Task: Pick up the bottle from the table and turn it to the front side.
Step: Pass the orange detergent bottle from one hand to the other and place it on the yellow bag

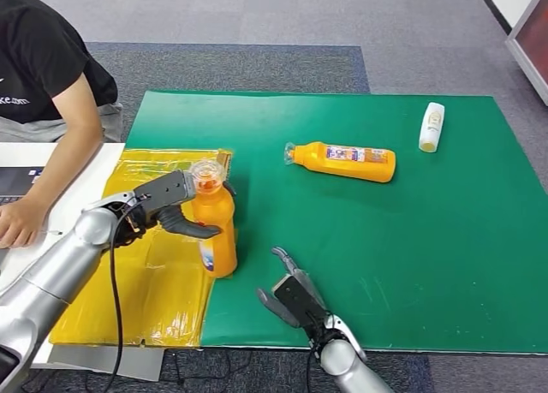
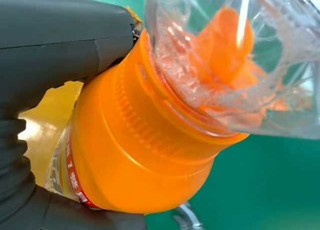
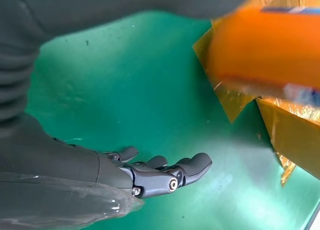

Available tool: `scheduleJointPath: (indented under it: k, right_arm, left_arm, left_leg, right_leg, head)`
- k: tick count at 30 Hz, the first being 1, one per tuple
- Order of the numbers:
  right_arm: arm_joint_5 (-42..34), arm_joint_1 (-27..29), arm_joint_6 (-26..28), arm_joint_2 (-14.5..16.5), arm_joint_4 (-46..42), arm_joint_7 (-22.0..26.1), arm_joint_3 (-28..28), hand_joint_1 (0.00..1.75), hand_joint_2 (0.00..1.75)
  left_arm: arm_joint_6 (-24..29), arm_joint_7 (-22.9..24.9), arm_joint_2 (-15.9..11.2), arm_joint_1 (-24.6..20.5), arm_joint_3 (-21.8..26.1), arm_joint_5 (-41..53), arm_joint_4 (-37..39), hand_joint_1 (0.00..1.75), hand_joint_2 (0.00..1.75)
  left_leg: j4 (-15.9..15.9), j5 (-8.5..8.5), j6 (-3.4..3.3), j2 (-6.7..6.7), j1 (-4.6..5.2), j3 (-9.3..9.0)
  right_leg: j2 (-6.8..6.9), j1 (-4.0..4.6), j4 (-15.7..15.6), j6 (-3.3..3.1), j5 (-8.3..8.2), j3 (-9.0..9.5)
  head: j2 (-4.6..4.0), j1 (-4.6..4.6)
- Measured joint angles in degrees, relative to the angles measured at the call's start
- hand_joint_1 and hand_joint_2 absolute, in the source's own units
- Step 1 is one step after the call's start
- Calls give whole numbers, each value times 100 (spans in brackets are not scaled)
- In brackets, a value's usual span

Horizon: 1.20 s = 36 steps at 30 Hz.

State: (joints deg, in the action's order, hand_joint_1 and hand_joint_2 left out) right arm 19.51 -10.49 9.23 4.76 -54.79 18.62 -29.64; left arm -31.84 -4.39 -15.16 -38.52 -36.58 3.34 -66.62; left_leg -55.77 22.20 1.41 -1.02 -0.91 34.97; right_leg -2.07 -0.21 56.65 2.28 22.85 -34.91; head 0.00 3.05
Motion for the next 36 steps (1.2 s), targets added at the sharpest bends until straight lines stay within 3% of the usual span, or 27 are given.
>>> scheduleJointPath:
  k: [4,11,15,22,36]
  right_arm:
    - [-51,46,14,0,37,32,21,0,175]
    - [-80,79,41,0,70,66,74,0,175]
    - [-80,69,24,0,85,70,79,0,175]
    - [-91,37,-41,0,121,75,79,0,175]
    - [-201,-56,-113,0,296,46,36,0,175]
  left_arm:
    - [-423,163,-409,-438,-343,-227,-7,175,175]
    - [-718,432,-1101,-1030,-893,-969,-213,175,175]
    - [-855,584,-1324,-1259,-1157,-1270,-323,175,175]
    - [-977,870,-1442,-1562,-1579,-1904,-345,175,175]
    - [-1223,838,-1667,-1773,-2806,-1569,-244,175,175]
  left_leg:
    - [0,0,1,0,0,2]
    - [0,0,0,1,0,5]
    - [0,-1,0,1,1,5]
    - [-1,-2,-1,0,1,5]
    - [-1,-2,-1,0,1,4]
  right_leg:
    - [-1,1,1,0,0,-2]
    - [0,0,1,0,0,-4]
    - [0,0,1,0,0,-3]
    - [0,-1,1,3,-3,-2]
    - [0,0,1,4,-3,1]
  head:
    - [0,-1]
    - [0,0]
    - [0,0]
    - [0,1]
    - [0,0]
